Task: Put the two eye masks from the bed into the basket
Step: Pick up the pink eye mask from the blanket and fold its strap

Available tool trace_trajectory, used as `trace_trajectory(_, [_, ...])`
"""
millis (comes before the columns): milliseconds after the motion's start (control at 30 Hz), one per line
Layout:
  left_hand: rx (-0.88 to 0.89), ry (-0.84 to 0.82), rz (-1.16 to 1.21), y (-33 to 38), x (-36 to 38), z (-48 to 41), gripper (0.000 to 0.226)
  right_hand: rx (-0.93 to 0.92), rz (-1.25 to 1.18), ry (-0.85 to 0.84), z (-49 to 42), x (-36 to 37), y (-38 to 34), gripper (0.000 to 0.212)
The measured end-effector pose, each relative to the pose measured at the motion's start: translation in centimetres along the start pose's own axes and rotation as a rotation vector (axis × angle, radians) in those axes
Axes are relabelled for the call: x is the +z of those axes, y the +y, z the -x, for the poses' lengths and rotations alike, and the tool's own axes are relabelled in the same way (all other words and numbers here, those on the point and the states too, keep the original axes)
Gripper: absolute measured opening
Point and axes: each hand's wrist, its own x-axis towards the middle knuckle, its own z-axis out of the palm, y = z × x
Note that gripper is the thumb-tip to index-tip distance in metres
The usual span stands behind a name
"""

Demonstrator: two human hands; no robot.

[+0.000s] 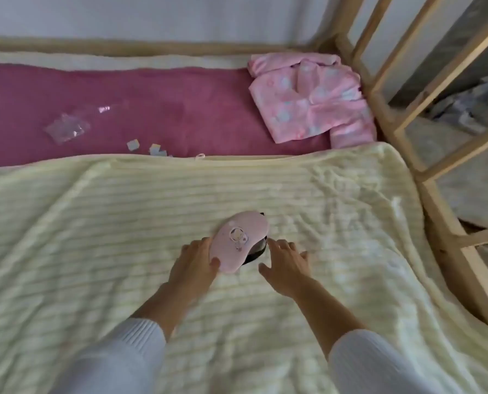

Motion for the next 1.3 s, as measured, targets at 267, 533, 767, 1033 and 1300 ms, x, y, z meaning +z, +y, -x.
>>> trace_trajectory(267, [-0.060, 0.153, 0.261, -1.9, 5.7, -5.2, 0.050, -0.035, 0.004, 0.110, -8.1, 5.1, 0.2, 0.065])
trace_trajectory(533, [-0.060, 0.138, 0.514, -1.3, 1.4, -3.8, 0.078, -0.044, -0.707, 0.054, -6.5, -0.7, -2.1, 0.042])
trace_trajectory(767, [0.255, -0.007, 0.498, 2.0, -8.8, 1.6, 0.034, -0.109, -0.862, -0.137, 0.3, -9.8, -5.0, 0.026])
trace_trajectory(1033, [0.257, 0.015, 0.559, 6.6, -18.5, 12.3, 0.009, -0.240, -1.083, -0.211, 11.0, -17.4, -7.0, 0.036])
trace_trajectory(1300, [0.256, 0.125, 0.605, 9.5, -24.6, 21.5, 0.029, -0.393, -1.015, -0.364, 19.5, -20.7, -6.2, 0.019])
